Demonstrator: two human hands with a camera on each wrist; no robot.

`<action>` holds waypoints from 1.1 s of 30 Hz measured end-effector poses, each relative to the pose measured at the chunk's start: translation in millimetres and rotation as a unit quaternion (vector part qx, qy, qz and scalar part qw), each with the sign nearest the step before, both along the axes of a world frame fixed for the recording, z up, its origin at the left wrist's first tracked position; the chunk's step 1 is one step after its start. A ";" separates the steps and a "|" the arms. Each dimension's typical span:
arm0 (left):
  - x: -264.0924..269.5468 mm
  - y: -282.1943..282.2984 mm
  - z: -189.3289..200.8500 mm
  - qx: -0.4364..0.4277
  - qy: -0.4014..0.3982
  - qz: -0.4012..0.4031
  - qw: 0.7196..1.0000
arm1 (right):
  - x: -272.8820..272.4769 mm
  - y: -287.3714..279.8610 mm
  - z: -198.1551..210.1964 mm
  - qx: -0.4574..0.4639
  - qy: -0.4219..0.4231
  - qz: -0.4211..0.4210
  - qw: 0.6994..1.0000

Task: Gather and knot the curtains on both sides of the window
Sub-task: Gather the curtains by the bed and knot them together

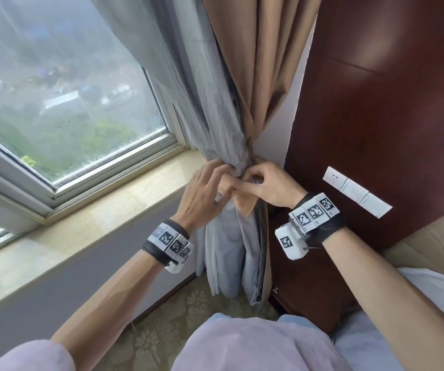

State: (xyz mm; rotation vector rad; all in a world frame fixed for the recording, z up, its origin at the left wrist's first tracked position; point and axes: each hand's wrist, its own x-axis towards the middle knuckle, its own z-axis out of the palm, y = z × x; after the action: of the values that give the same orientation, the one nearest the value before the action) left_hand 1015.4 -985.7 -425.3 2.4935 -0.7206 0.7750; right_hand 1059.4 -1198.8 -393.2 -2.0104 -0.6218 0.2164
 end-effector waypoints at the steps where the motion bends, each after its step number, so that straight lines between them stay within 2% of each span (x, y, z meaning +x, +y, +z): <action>1: 4.3 0.6 7.3 0.010 0.007 0.002 1.000 | 4.5 -1.3 -0.9 0.016 0.016 -0.001 1.000; 5: 9.6 8.3 29.2 0.070 0.075 -0.009 0.995 | 11.3 -6.0 -1.0 0.057 0.055 0.017 0.997; 8: 11.6 12.8 46.0 0.037 0.105 -0.024 0.994 | 11.5 -5.1 -5.2 0.077 0.080 0.062 0.992; 9: 12.8 11.7 49.3 0.005 0.094 0.001 0.996 | 12.2 -5.0 -7.1 0.083 0.095 0.076 0.989; 11: 15.3 5.1 51.1 -0.139 0.081 0.059 0.985 | 14.5 -6.0 -10.5 0.087 0.111 0.095 0.985; 13: 17.9 -1.9 48.0 -0.299 0.121 0.094 0.942 | 15.6 -7.1 -12.9 0.075 0.104 0.104 0.986; 15: 25.2 -6.7 45.9 -0.355 0.183 0.111 0.910 | 15.3 -6.1 -16.2 0.061 0.083 0.111 0.988; 17: 33.6 -9.9 47.6 -0.319 0.191 0.147 0.917 | 15.2 -3.9 -19.8 0.053 0.060 0.098 0.992; 19: 40.8 -15.6 54.6 -0.246 0.158 0.226 0.929 | 14.6 -2.7 -22.5 0.066 0.057 0.087 0.992; 21: 49.6 -21.1 58.6 -0.228 0.134 0.259 0.929 | 12.2 -3.8 -25.9 0.098 0.061 0.099 0.988; 23: 60.4 -24.0 59.2 -0.268 0.126 0.215 0.931 | 9.1 -5.1 -30.7 0.116 0.063 0.104 0.986; 25: 70.8 -21.2 52.7 -0.332 0.156 0.160 0.916 | 8.9 -5.6 -33.4 0.112 0.060 0.100 0.987; 27: 73.5 -17.6 50.2 -0.362 0.186 0.146 0.902 | 11.1 -4.9 -31.7 0.095 0.055 0.100 0.989; 29: 71.7 -15.0 51.9 -0.378 0.206 0.124 0.894 | 16.7 -4.9 -30.5 0.090 0.054 0.105 0.989; 33: 57.1 -13.7 65.5 -0.353 0.267 0.053 0.895 | 22.2 -4.9 -31.7 0.091 0.064 0.107 0.988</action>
State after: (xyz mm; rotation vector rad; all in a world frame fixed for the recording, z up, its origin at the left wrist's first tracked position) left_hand 1072.6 -999.4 -359.7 1.9234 -0.0675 0.2677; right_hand 1081.6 -1203.7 -424.9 -1.7405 -0.7472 0.3999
